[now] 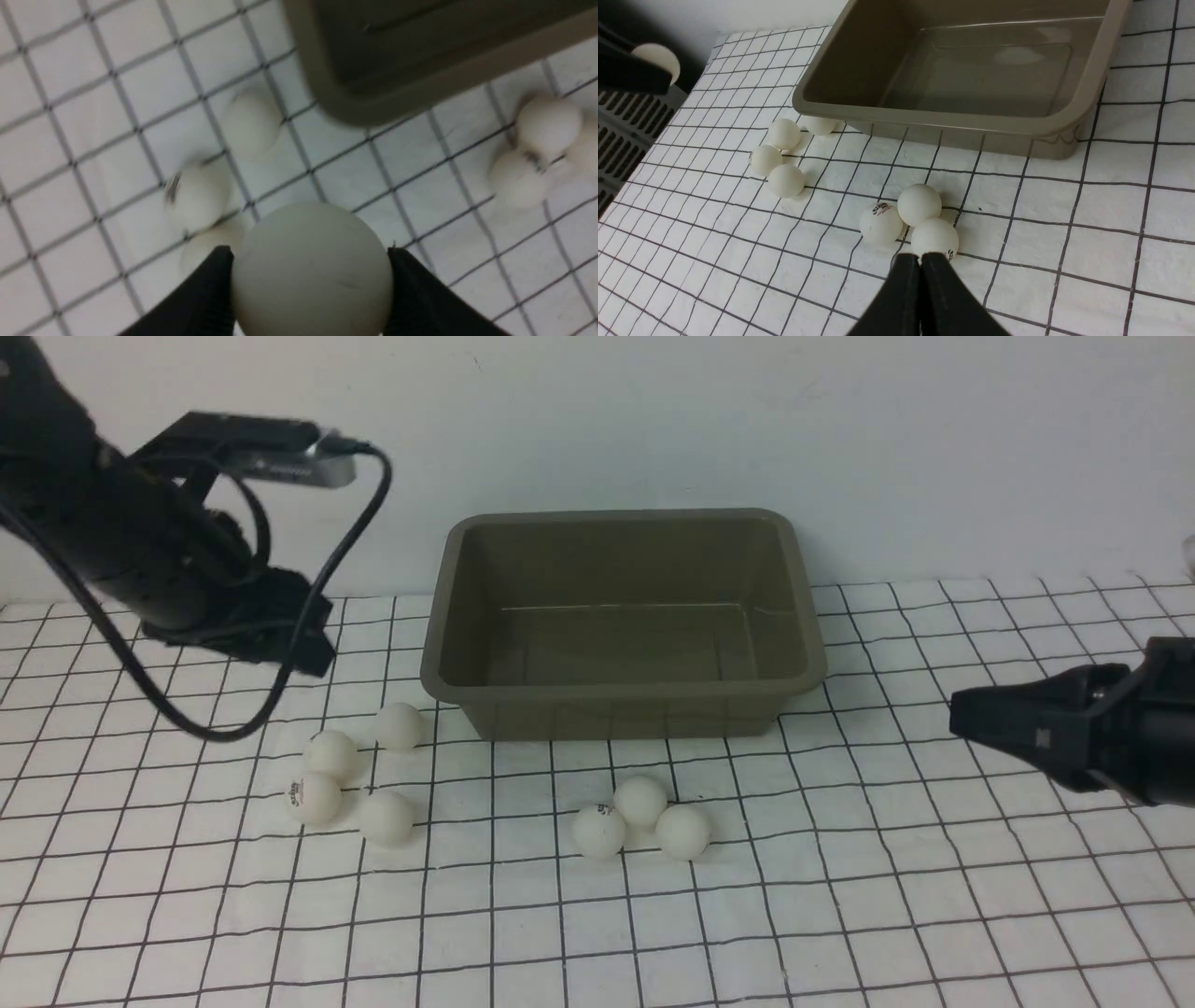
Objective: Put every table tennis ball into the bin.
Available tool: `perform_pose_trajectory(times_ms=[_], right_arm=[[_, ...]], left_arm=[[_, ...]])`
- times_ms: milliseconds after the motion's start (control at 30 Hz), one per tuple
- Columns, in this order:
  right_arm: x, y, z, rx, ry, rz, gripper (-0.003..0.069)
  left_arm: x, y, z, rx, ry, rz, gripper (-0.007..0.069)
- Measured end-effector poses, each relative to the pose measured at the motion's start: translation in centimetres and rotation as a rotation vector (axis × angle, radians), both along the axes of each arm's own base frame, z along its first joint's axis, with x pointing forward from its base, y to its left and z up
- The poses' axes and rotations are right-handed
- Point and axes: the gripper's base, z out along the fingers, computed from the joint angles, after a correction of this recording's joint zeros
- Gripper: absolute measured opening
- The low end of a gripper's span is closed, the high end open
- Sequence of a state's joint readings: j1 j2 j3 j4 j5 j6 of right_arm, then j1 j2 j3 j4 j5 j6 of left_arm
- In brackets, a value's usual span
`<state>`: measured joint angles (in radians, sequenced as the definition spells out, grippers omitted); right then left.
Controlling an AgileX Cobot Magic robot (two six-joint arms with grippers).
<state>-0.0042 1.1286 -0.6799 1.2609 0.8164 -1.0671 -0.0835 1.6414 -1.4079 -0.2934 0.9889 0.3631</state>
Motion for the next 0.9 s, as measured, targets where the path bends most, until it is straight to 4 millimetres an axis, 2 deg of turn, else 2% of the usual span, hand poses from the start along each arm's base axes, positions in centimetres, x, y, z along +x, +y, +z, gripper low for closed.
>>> perform_pose_trajectory(times_ms=[33, 133, 233, 267, 433, 700, 800, 900], right_arm=[[0.0, 0.0, 0.0, 0.001, 0.001, 0.003, -0.0010], [-0.1, 0.1, 0.0, 0.004, 0.004, 0.010, -0.0010], [-0.1, 0.1, 0.0, 0.004, 0.004, 0.012, -0.0010], [-0.1, 0.1, 0.0, 0.005, 0.005, 0.013, -0.0010], [-0.1, 0.1, 0.0, 0.007, 0.007, 0.020, -0.0010], [-0.4, 0.3, 0.0, 0.018, 0.018, 0.049, -0.0010], [-0.4, 0.4, 0.0, 0.020, 0.020, 0.056, -0.0010], [-0.4, 0.4, 0.0, 0.020, 0.020, 0.056, -0.0010]], left_arm=[[0.8, -1.4, 0.4, -0.009, -0.034, -0.034, 0.0355], [2.8, -4.8, 0.0, -0.014, -0.083, -0.114, 0.0355], [5.5, -8.2, -2.0, -0.015, -0.082, -0.175, 0.0355], [6.1, -8.6, -2.7, -0.012, -0.070, -0.181, 0.0355], [8.5, -10.3, -4.9, -0.007, -0.054, -0.206, 0.0355], [11.5, -11.3, -8.5, 0.019, -0.020, -0.253, 0.0375], [11.8, -11.5, -8.9, 0.024, -0.019, -0.262, 0.0439], [11.8, -11.5, -8.6, 0.032, -0.017, -0.271, 0.0463]])
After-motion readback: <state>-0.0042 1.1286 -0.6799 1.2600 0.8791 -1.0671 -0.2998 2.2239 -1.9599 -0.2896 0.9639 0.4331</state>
